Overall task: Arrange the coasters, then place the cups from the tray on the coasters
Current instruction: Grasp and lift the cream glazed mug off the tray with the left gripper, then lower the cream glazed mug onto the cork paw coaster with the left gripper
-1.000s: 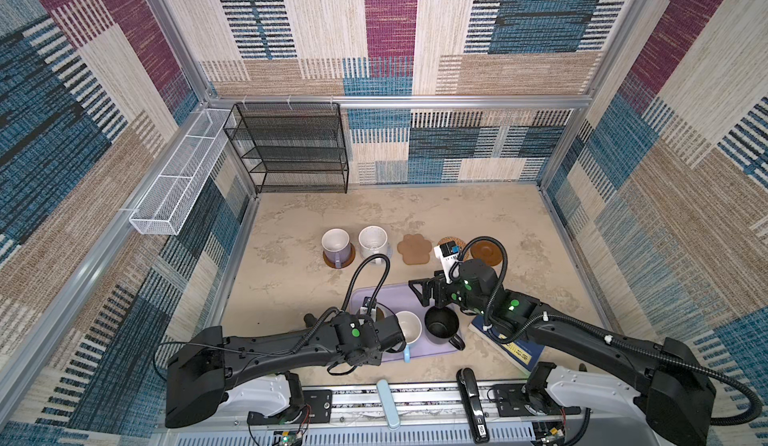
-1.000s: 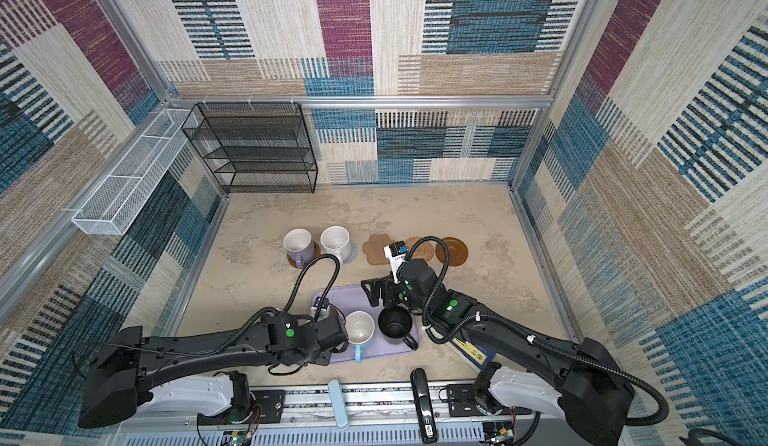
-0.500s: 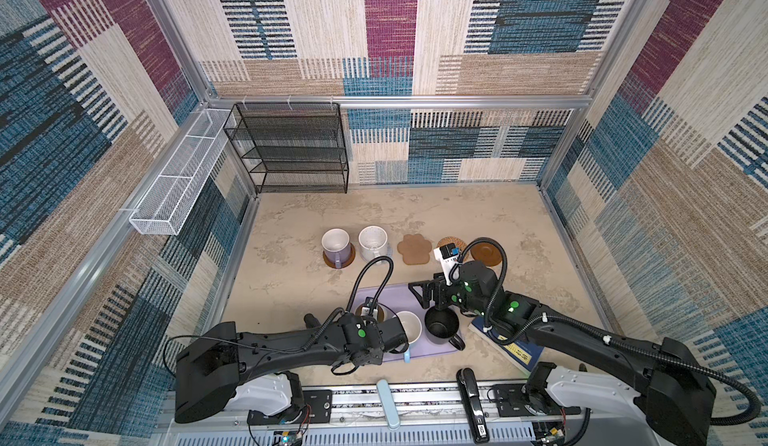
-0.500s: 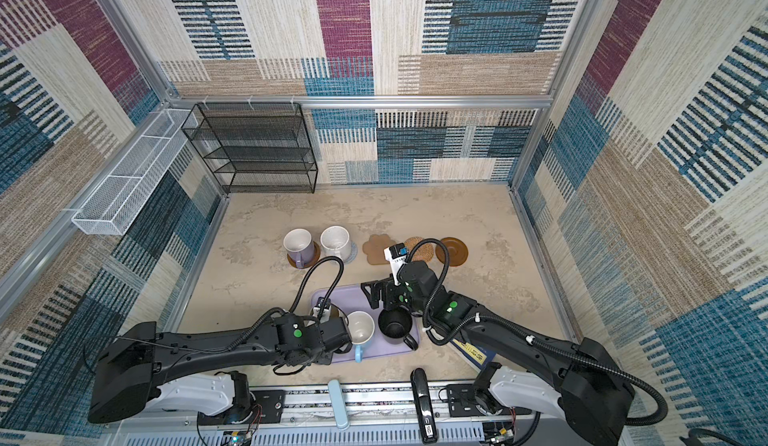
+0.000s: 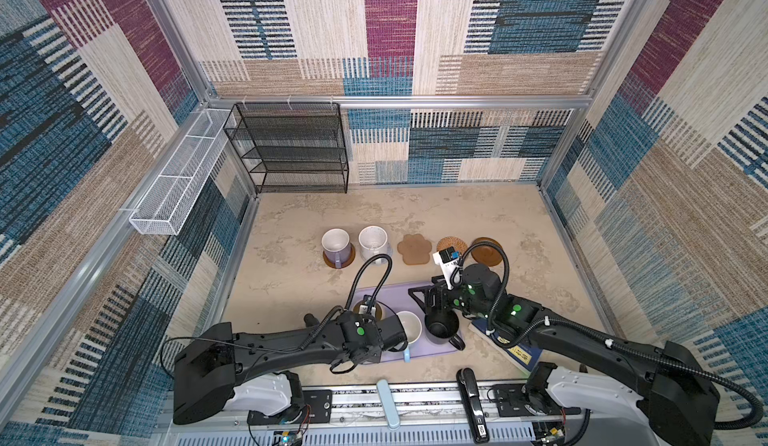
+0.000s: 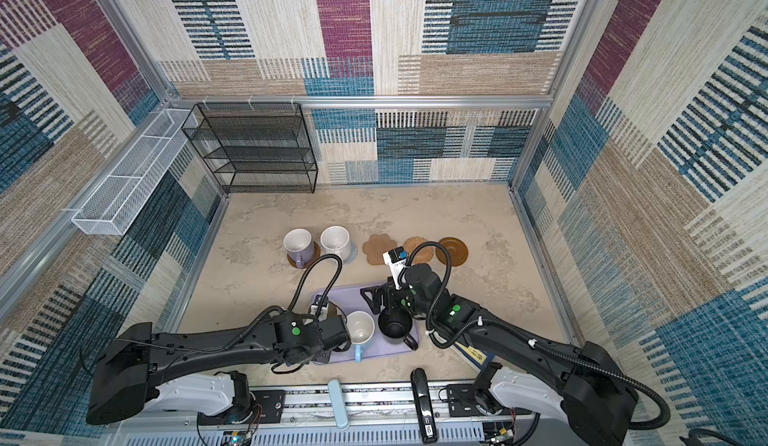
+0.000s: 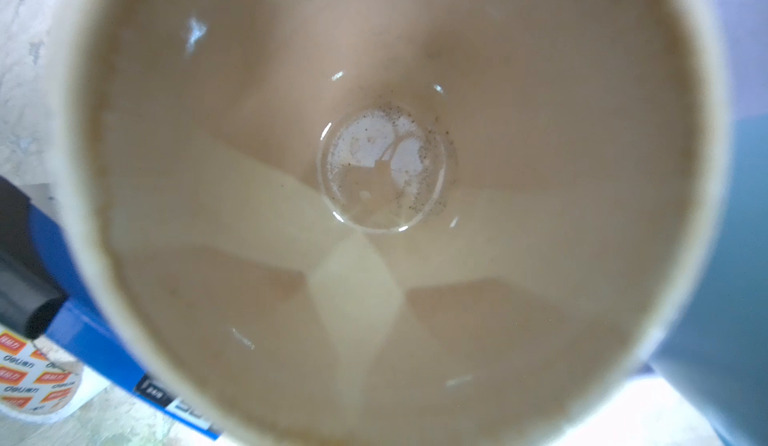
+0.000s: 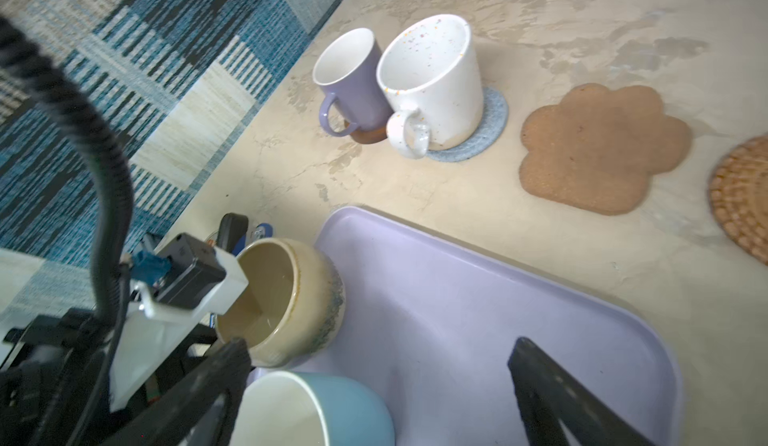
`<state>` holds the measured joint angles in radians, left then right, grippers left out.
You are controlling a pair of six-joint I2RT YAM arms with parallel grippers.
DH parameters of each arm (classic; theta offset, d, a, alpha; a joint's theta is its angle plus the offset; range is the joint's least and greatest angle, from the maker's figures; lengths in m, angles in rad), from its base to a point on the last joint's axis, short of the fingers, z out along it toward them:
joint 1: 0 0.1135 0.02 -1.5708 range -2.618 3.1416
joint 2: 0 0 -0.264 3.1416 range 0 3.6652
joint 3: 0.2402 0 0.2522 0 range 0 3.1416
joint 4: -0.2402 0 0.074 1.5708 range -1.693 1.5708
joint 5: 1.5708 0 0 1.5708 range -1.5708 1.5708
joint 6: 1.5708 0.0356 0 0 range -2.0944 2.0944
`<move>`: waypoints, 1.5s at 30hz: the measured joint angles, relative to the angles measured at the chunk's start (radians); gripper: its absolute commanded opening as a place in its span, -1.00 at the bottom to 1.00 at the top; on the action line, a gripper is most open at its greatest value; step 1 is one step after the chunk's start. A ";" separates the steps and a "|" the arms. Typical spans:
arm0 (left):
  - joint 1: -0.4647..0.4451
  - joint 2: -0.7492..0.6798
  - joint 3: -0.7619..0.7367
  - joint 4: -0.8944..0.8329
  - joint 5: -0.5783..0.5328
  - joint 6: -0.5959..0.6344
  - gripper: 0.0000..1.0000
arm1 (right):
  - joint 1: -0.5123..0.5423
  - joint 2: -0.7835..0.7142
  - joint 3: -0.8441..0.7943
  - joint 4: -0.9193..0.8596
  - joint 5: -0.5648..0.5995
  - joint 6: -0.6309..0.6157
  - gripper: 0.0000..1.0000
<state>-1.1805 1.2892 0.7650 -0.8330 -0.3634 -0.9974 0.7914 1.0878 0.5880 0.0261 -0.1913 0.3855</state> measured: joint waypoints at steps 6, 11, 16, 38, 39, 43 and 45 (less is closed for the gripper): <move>0.025 -0.042 0.045 -0.023 0.000 0.022 -1.00 | -0.008 0.006 0.026 0.032 -0.125 -0.054 1.00; 0.051 -0.086 0.108 -0.078 -0.009 0.044 -1.00 | -0.031 0.032 0.034 0.046 -0.137 -0.064 0.99; 0.093 -0.119 0.171 -0.135 -0.030 0.082 -1.00 | -0.058 0.016 0.037 0.093 -0.135 -0.063 0.99; 0.279 0.317 0.756 -0.082 0.050 0.332 -1.00 | -0.436 0.030 0.152 0.175 -0.203 -0.016 0.99; 0.286 0.348 0.783 -0.076 0.058 0.332 -1.00 | -0.463 0.037 0.152 0.175 -0.213 -0.017 0.99; 0.303 0.480 0.895 -0.052 0.069 0.335 -1.00 | -0.531 0.050 0.116 0.175 -0.233 -0.028 0.99; 0.311 0.544 0.944 -0.037 0.078 0.329 -1.00 | -0.547 0.054 0.097 0.175 -0.243 -0.032 0.99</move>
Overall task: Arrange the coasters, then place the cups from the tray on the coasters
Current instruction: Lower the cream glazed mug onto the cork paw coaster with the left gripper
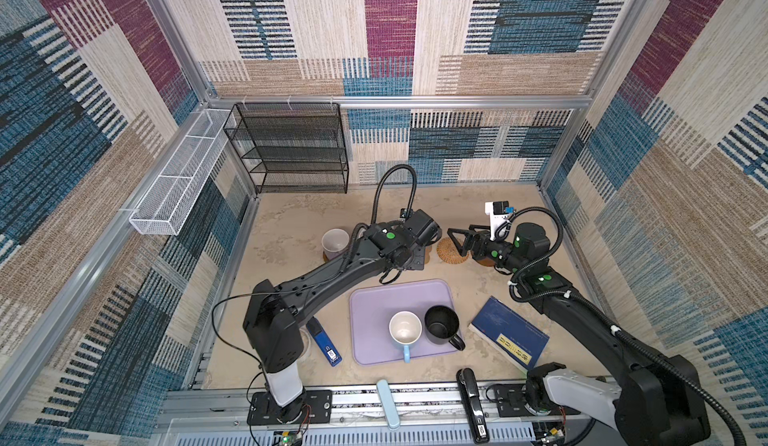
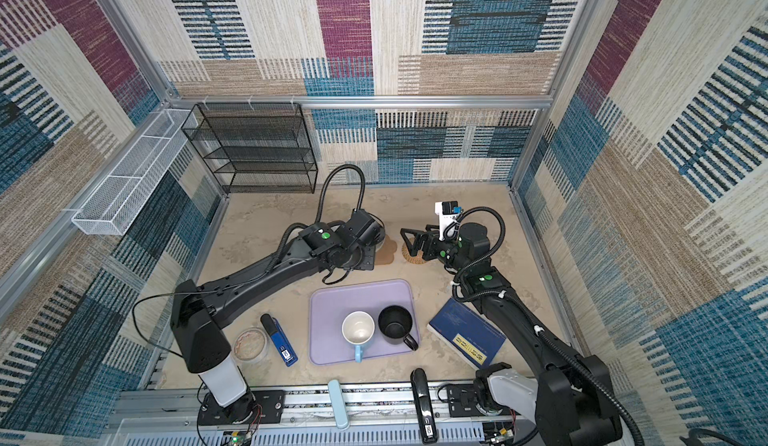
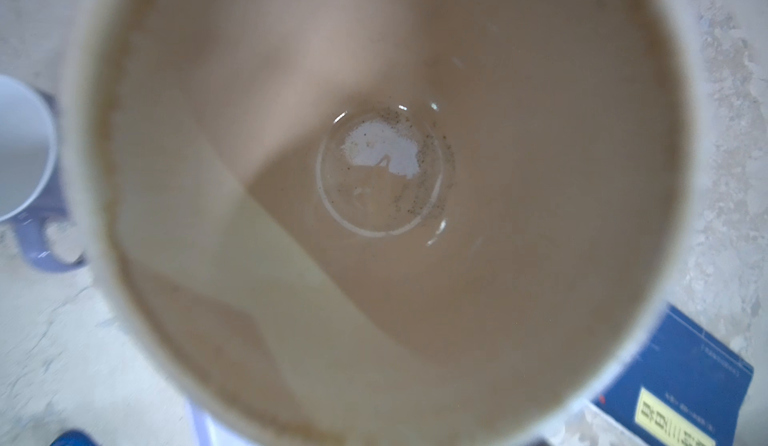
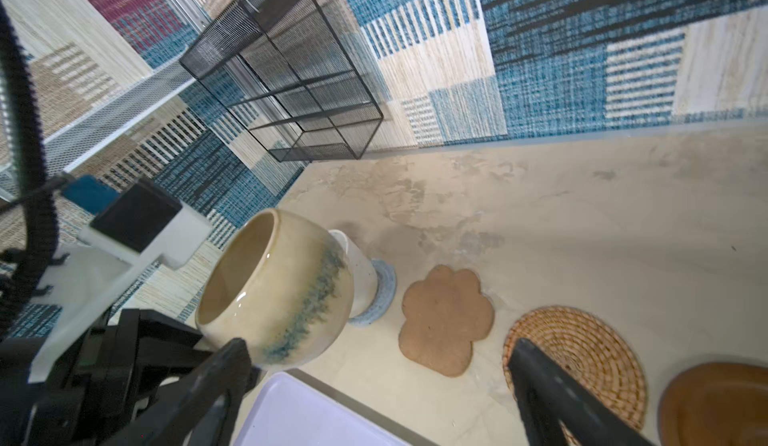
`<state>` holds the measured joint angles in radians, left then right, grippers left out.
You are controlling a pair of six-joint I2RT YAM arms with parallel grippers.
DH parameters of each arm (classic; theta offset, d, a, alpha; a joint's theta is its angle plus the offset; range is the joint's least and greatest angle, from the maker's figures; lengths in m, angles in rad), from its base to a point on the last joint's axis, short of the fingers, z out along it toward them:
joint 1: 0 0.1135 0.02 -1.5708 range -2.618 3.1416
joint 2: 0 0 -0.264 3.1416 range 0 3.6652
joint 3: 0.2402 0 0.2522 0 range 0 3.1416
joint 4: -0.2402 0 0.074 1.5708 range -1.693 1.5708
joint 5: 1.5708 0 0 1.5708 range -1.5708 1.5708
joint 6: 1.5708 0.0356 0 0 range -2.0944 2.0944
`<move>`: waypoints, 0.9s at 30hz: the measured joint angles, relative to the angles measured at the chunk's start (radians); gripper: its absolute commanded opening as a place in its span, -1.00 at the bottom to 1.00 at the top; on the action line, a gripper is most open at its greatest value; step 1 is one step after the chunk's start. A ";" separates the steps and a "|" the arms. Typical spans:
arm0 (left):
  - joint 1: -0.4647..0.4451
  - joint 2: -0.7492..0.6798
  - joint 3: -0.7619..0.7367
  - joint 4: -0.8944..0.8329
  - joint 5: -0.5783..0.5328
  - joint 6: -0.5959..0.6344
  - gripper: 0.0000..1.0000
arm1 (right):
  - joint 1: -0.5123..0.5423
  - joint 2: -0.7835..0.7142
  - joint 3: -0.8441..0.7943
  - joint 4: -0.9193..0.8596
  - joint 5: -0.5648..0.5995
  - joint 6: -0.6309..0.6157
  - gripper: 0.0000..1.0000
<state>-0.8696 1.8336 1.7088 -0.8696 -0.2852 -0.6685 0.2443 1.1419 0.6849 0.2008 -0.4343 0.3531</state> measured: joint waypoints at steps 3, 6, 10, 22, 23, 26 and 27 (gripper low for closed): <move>0.014 0.088 0.064 0.008 -0.001 -0.020 -1.00 | -0.011 0.013 -0.005 -0.001 -0.002 -0.012 0.99; 0.021 0.172 0.128 0.012 -0.013 -0.048 -1.00 | -0.015 0.021 -0.006 0.000 -0.002 -0.018 0.99; 0.028 0.259 0.187 0.015 -0.008 -0.086 -1.00 | -0.016 0.013 -0.016 -0.006 0.027 -0.030 0.99; 0.049 0.379 0.233 0.027 0.023 -0.182 -1.00 | -0.024 -0.017 -0.024 -0.026 0.105 -0.043 0.99; 0.051 0.389 0.237 0.029 0.029 -0.191 -1.00 | -0.025 -0.013 -0.024 -0.027 0.105 -0.043 0.99; 0.058 0.409 0.247 0.029 0.030 -0.204 -1.00 | -0.028 -0.008 -0.025 -0.026 0.105 -0.043 1.00; 0.059 0.414 0.252 0.029 0.030 -0.208 -1.00 | -0.028 -0.008 -0.026 -0.023 0.106 -0.043 0.99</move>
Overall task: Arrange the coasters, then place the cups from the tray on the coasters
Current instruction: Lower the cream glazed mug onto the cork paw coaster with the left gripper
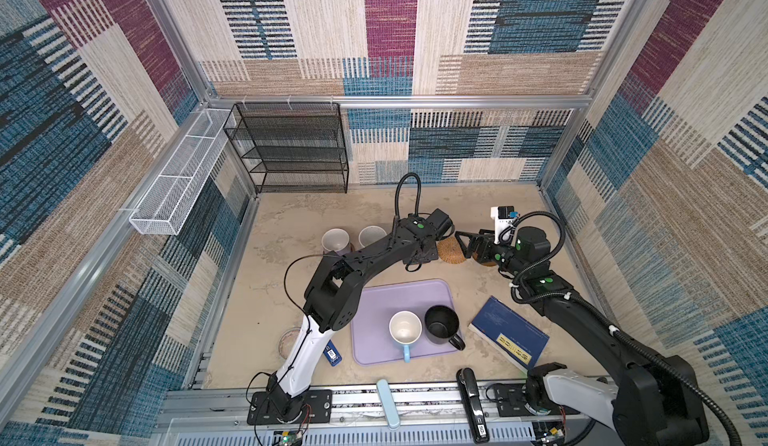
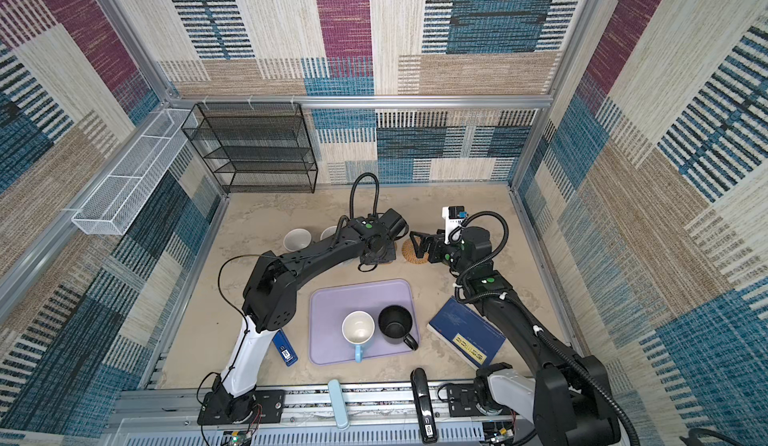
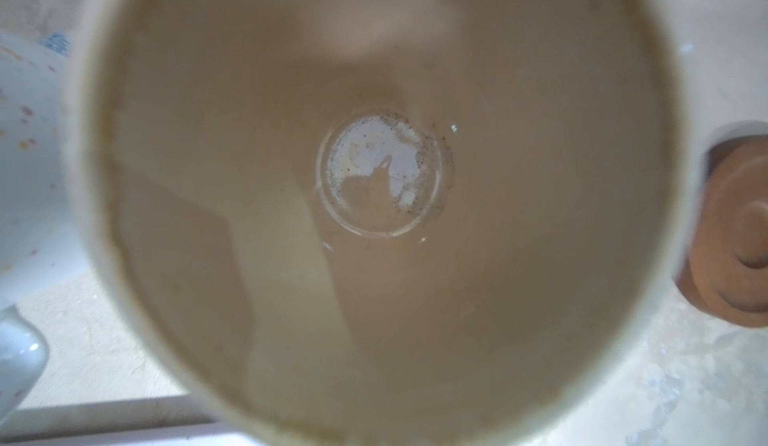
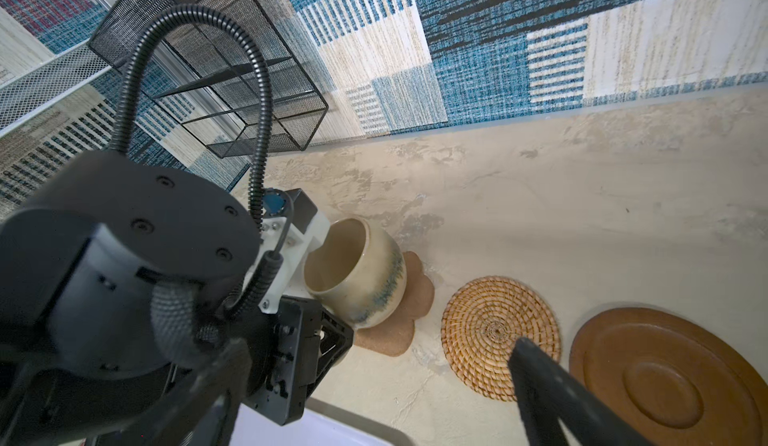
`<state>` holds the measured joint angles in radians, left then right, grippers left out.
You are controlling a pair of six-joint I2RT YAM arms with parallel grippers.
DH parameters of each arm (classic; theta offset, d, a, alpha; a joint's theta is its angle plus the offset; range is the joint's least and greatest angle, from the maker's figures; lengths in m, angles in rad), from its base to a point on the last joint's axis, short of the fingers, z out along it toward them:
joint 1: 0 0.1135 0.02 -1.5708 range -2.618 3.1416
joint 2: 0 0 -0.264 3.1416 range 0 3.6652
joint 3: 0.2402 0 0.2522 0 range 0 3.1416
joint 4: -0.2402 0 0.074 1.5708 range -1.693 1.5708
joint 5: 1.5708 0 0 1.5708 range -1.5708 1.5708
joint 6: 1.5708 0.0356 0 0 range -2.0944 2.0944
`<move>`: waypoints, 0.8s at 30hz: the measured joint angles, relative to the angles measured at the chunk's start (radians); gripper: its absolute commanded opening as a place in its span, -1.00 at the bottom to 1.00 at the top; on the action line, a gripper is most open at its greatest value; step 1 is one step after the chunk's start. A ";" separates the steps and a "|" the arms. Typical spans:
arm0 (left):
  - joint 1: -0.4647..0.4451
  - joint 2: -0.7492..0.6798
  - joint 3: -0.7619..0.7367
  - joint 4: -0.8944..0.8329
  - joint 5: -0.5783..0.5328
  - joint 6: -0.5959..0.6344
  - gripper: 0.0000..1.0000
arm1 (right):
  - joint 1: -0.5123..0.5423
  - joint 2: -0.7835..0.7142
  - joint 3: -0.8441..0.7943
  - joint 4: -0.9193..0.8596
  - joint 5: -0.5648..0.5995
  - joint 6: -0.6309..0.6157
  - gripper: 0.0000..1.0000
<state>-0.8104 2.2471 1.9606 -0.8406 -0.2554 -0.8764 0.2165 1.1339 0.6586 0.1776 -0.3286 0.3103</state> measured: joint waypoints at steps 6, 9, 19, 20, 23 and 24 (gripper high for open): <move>0.004 0.029 0.015 0.008 0.001 -0.010 -1.00 | 0.000 0.012 -0.004 0.004 0.008 0.000 0.99; 0.004 0.034 0.015 0.008 0.003 -0.011 -1.00 | 0.000 0.018 -0.004 0.005 0.008 0.000 0.99; 0.004 0.043 0.018 0.013 0.000 -0.014 -0.67 | 0.000 0.023 -0.004 0.010 0.006 0.004 0.99; 0.004 0.043 0.016 0.014 0.000 -0.014 -0.64 | 0.000 0.022 -0.004 0.010 0.006 0.004 0.99; 0.003 0.041 0.009 0.020 0.000 -0.016 -0.58 | 0.000 0.022 -0.004 0.010 0.006 0.004 0.99; 0.003 0.039 0.006 0.022 0.001 -0.017 -0.57 | 0.000 0.022 -0.004 0.010 0.006 0.004 0.99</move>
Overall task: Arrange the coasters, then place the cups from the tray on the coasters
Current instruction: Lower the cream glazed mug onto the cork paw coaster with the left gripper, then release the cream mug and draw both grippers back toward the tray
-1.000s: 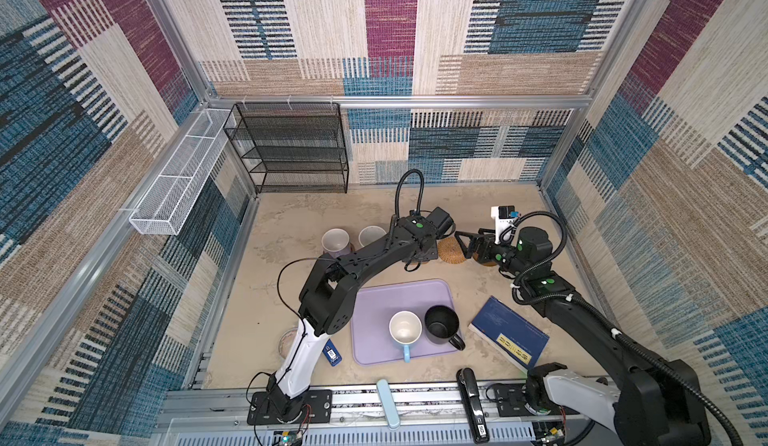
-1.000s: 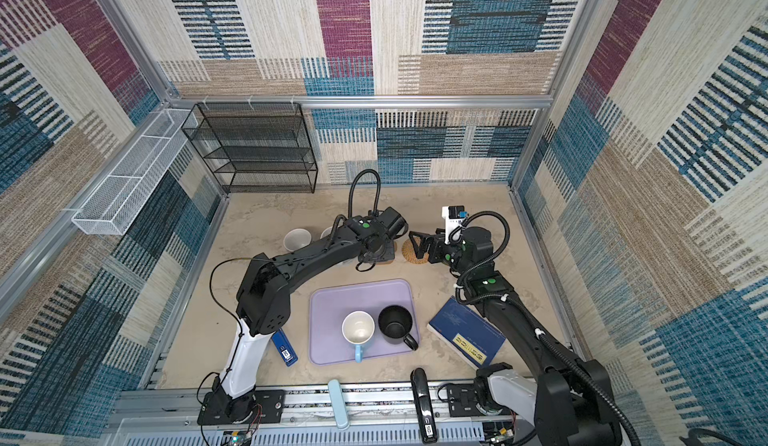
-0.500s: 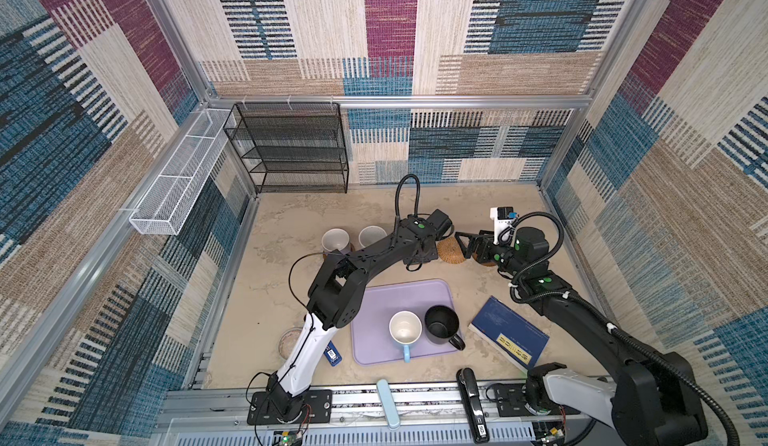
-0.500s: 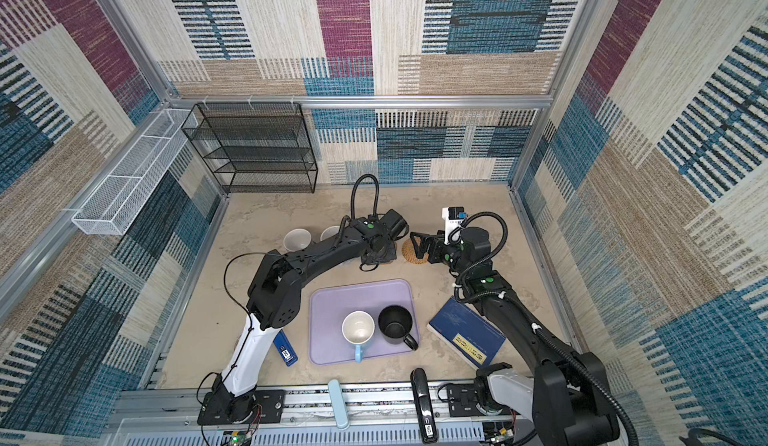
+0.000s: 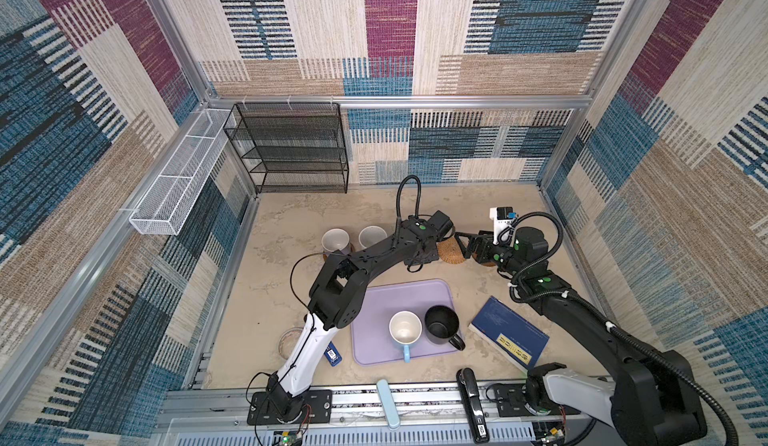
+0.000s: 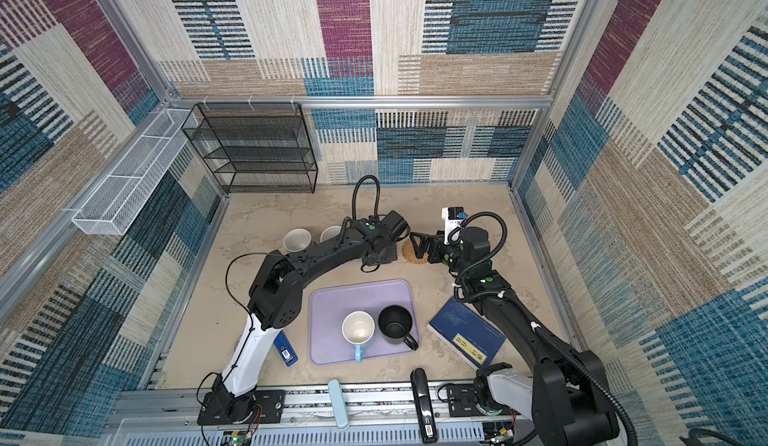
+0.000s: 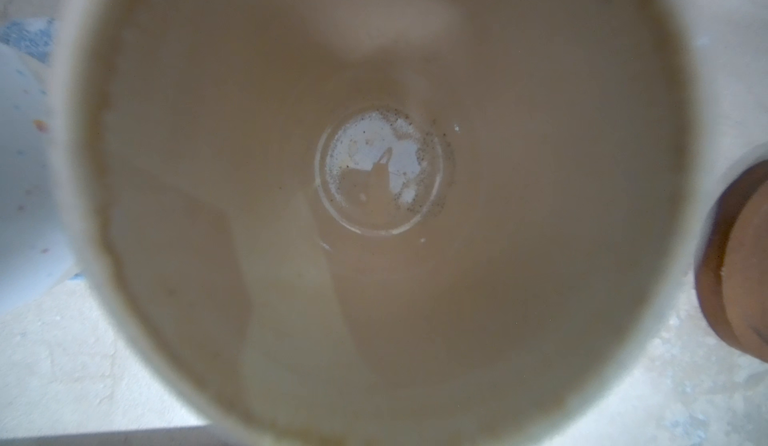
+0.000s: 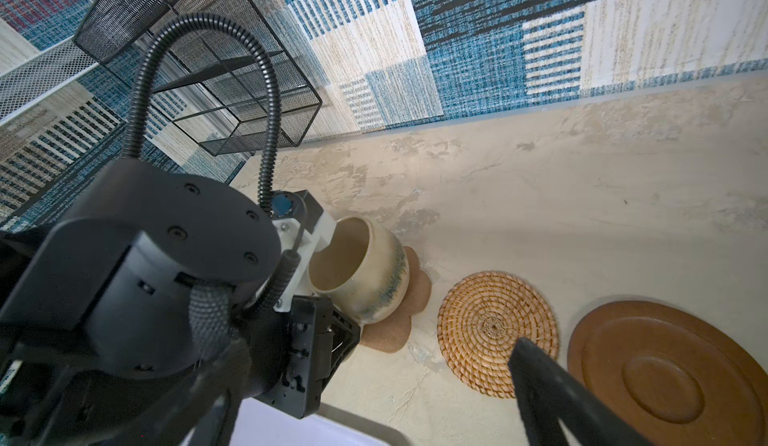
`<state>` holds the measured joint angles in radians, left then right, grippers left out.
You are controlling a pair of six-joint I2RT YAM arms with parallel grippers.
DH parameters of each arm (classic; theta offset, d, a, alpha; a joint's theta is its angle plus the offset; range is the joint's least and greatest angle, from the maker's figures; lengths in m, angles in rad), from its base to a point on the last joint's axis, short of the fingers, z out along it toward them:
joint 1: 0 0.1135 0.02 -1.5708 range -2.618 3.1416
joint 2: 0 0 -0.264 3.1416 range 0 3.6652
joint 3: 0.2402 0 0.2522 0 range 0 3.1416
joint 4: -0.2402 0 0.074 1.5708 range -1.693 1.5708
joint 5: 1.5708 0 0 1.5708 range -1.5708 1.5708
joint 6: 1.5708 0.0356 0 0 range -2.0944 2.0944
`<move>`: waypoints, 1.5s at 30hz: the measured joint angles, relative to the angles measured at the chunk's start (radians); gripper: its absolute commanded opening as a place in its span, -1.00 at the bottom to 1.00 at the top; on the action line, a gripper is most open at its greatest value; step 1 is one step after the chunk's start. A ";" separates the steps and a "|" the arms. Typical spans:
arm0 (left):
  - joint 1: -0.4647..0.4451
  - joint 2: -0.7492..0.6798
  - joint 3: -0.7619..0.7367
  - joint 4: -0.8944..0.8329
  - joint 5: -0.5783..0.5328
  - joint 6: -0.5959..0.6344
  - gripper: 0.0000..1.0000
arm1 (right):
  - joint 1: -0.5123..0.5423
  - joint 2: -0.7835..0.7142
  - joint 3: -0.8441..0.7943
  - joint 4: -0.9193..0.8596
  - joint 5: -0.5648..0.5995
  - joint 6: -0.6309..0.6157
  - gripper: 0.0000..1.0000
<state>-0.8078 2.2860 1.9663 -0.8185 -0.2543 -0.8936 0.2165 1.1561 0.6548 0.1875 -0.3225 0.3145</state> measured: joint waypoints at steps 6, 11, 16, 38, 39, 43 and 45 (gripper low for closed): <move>0.000 -0.019 -0.027 0.011 0.025 0.000 0.01 | 0.000 0.000 0.000 0.000 0.000 0.000 0.99; -0.004 -0.042 -0.056 0.019 0.026 0.000 0.05 | 0.000 0.000 0.000 -0.003 0.000 0.000 0.99; -0.004 -0.087 -0.106 0.039 0.027 0.000 -0.07 | 0.000 -0.008 0.000 -0.021 -0.001 0.006 0.99; -0.022 -0.254 -0.275 0.154 0.100 -0.018 0.26 | 0.004 -0.036 0.027 -0.090 -0.030 0.051 0.99; -0.022 -0.286 -0.290 0.160 0.100 -0.013 0.40 | 0.010 -0.037 0.039 -0.100 -0.035 0.053 0.99; -0.022 -0.423 -0.380 0.206 0.100 0.018 0.88 | 0.062 -0.049 0.100 -0.172 -0.028 0.074 0.99; -0.022 -0.503 -0.444 0.229 0.101 0.030 0.91 | 0.105 -0.070 0.128 -0.223 0.000 0.079 0.99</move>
<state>-0.8295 1.7832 1.5223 -0.5900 -0.1528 -0.8639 0.3210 1.0859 0.7826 -0.0357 -0.3229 0.3931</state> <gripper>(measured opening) 0.955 0.996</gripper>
